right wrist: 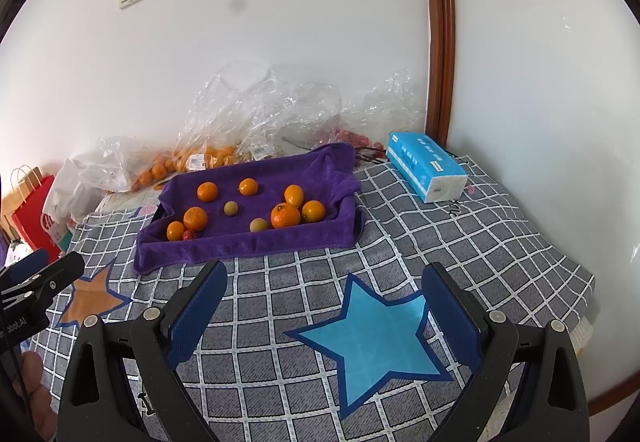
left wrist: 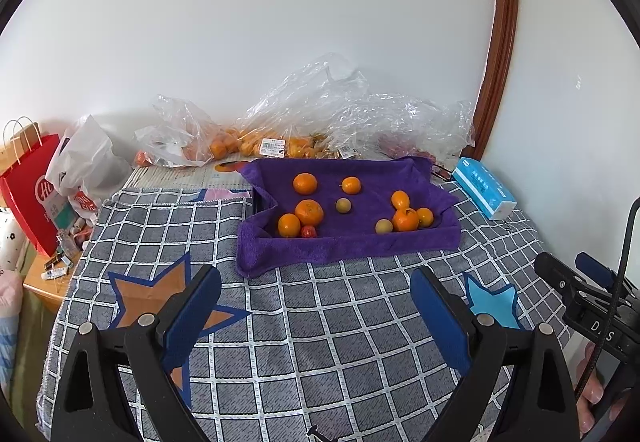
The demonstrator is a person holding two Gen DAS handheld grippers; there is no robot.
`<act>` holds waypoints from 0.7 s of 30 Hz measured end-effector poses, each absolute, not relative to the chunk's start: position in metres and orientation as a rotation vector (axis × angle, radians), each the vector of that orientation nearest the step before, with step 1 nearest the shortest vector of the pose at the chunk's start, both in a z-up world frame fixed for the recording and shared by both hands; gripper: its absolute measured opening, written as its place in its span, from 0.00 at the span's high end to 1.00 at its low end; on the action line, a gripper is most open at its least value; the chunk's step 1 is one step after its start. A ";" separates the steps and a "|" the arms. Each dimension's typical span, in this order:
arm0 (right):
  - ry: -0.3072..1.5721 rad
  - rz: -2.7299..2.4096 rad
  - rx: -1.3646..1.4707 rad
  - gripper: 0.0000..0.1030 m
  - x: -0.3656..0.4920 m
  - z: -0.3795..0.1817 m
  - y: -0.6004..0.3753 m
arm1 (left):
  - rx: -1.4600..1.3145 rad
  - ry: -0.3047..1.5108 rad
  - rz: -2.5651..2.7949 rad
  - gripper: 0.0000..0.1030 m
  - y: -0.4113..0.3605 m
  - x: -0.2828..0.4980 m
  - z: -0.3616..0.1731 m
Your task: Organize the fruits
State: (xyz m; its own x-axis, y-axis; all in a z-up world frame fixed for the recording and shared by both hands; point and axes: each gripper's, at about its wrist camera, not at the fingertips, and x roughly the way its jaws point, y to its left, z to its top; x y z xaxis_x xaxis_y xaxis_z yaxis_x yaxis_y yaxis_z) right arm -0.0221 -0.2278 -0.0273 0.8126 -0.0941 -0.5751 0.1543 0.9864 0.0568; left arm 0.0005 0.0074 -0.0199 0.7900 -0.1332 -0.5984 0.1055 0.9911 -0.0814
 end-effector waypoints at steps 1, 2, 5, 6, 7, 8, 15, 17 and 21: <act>0.608 -0.133 0.104 0.06 -0.022 -0.027 -0.228 | -0.043 0.646 -0.126 0.07 0.008 0.000 -0.020; 0.607 -0.133 0.107 0.06 -0.022 -0.027 -0.228 | -0.040 0.644 -0.124 0.07 0.007 0.000 -0.020; 0.607 -0.131 0.112 0.06 -0.023 -0.028 -0.228 | -0.042 0.645 -0.126 0.07 0.008 -0.001 -0.019; 0.607 -0.131 0.113 0.06 -0.023 -0.029 -0.228 | -0.041 0.645 -0.125 0.07 0.007 -0.001 -0.019; 0.607 -0.130 0.112 0.06 -0.024 -0.029 -0.228 | -0.040 0.645 -0.123 0.07 0.007 -0.002 -0.019; 0.608 -0.131 0.111 0.06 -0.024 -0.029 -0.227 | -0.040 0.646 -0.125 0.07 0.008 -0.002 -0.019; 0.604 -0.132 0.115 0.06 -0.026 -0.028 -0.226 | -0.042 0.648 -0.126 0.07 0.008 -0.003 -0.019; 0.603 -0.132 0.117 0.06 -0.027 -0.028 -0.226 | -0.039 0.647 -0.124 0.07 0.007 -0.003 -0.019; 0.602 -0.133 0.121 0.06 -0.028 -0.028 -0.227 | -0.043 0.648 -0.124 0.07 0.007 -0.004 -0.019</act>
